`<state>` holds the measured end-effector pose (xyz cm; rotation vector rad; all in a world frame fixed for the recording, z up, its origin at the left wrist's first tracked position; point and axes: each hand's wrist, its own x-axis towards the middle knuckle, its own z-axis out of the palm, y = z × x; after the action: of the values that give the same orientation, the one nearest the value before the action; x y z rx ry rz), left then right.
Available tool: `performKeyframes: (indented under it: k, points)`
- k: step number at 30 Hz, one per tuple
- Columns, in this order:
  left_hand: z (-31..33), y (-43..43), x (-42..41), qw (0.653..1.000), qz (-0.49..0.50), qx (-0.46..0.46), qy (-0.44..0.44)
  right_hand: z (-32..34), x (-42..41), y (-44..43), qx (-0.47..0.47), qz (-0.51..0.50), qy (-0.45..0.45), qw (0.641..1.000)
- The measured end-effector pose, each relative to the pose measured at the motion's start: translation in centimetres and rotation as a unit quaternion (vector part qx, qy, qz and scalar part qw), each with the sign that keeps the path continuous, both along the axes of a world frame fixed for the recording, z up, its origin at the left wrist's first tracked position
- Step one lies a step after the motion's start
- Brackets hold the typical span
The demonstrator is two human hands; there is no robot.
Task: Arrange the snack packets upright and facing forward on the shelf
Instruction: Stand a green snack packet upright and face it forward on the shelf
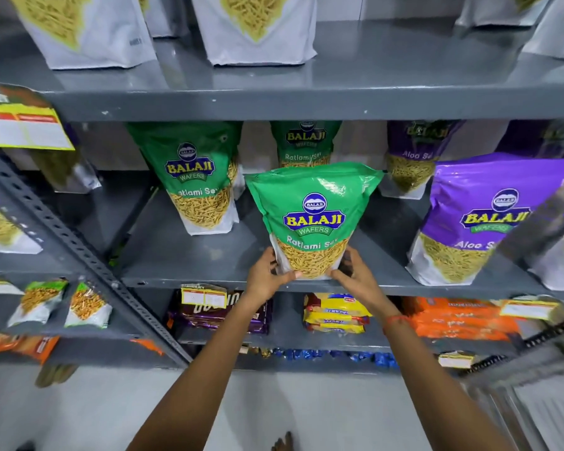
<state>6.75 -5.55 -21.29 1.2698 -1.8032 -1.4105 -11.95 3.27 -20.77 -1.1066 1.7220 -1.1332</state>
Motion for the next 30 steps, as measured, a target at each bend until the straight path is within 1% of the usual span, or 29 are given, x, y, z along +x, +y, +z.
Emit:
performKeyframes:
  k: [8, 10, 11, 12, 14, 15, 17, 19, 21, 22, 24, 26, 27, 29, 30]
  points:
    - [0.6, 0.1, -0.1, 1.000, -0.017, 0.011, -0.022, 0.6, 1.1, 0.9, -0.020, -0.010, -0.021, 1.000]
    - [1.0, 0.3, 0.2, 0.999, -0.030, 0.011, -0.020, 1.0, 1.9, 1.3, -0.065, -0.053, 0.001, 0.996]
    - [1.1, 0.5, 0.4, 0.999, -0.033, 0.009, -0.011, 1.4, 2.6, 1.5, -0.112, -0.106, 0.033, 0.987]
    - [1.4, 0.6, 0.7, 0.999, -0.032, 0.002, 0.003, 1.9, 3.4, 1.6, -0.169, -0.166, 0.073, 0.969]
    - [2.5, 0.8, 1.7, 0.998, -0.003, -0.045, 0.037, 3.6, 5.4, 1.6, -0.286, -0.256, 0.134, 0.914]
    - [3.1, 0.7, 2.3, 0.995, 0.019, -0.081, 0.055, 4.5, 6.6, 1.3, -0.333, -0.271, 0.153, 0.890]
    - [4.5, 0.2, 3.8, 0.980, 0.067, -0.162, 0.090, 6.8, 9.6, 0.2, -0.400, -0.255, 0.188, 0.860]
    - [5.9, -0.6, 5.3, 0.958, 0.119, -0.232, 0.118, 8.2, 12.3, -1.6, -0.439, -0.209, 0.212, 0.848]
    - [6.8, -2.5, 7.5, 0.939, 0.167, -0.266, 0.137, 8.8, 15.1, -4.5, -0.446, -0.157, 0.205, 0.857]
    - [6.7, -3.7, 8.6, 0.934, 0.188, -0.270, 0.142, 8.8, 16.5, -6.1, -0.433, -0.127, 0.193, 0.871]
    - [5.8, -6.5, 10.9, 0.931, 0.220, -0.263, 0.123, 8.6, 18.9, -9.2, -0.392, -0.081, 0.157, 0.903]
    - [4.5, -9.6, 13.1, 0.943, 0.234, -0.227, 0.064, 7.9, 20.8, -11.9, -0.349, -0.064, 0.149, 0.923]
    - [3.9, -11.1, 13.9, 0.952, 0.226, -0.204, 0.037, 7.4, 21.3, -13.1, -0.326, -0.061, 0.164, 0.929]
    - [2.4, -14.2, 15.1, 0.971, 0.176, -0.163, 0.005, 6.4, 21.6, -15.6, -0.278, -0.050, 0.177, 0.943]
    - [1.7, -15.8, 15.5, 0.980, 0.142, -0.138, 0.002, 5.9, 21.3, -16.9, -0.241, -0.051, 0.165, 0.955]
